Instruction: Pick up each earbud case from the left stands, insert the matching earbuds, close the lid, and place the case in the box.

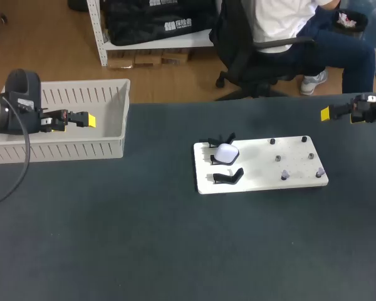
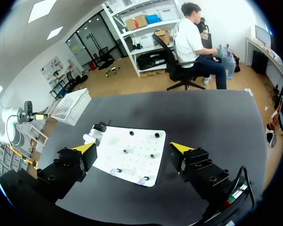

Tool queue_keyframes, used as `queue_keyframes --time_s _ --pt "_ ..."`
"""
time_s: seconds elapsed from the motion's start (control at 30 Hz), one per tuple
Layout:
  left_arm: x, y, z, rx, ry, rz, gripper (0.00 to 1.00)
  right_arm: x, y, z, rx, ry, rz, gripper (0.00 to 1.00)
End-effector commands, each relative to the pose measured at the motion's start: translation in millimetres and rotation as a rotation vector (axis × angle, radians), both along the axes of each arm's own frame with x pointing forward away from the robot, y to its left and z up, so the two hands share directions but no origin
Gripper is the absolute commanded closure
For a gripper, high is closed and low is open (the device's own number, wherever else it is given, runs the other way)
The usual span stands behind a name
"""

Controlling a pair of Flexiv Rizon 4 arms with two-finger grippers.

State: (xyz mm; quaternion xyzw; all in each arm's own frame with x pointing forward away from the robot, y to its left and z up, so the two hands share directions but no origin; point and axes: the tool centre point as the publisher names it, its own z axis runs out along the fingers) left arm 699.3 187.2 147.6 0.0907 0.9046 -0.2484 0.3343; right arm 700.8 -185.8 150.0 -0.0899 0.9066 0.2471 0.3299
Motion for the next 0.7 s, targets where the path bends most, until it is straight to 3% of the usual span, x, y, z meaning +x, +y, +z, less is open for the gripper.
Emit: queue_keyframes --time_s 0.03,0.43,0.5,0.63,0.67,0.7 --pt "0.6 -2.3 2.5 0.012 0.011 0.006 0.00 0.2 -0.4 -0.2 0.000 0.000 0.001 0.00" --pt "0.6 -2.3 2.5 0.012 0.011 0.006 0.00 0.2 -0.4 -0.2 0.000 0.000 0.001 0.00" --pt "1.1 -6.3 4.7 -0.123 -0.106 -0.147 0.00 0.2 -0.4 -0.2 0.000 0.000 0.001 0.00" --pt "-1.2 -14.8 10.1 -0.129 -0.341 -0.472 0.00 0.2 -0.4 -0.2 0.000 0.000 0.001 0.00" --pt "-4.3 -17.6 11.3 -0.137 -0.441 -0.553 0.00 0.2 -0.4 -0.2 0.000 0.000 0.001 0.00" --pt "-4.4 -17.3 11.7 -0.190 -0.443 -0.604 0.00 0.2 -0.4 -0.2 0.000 0.000 0.001 0.00"
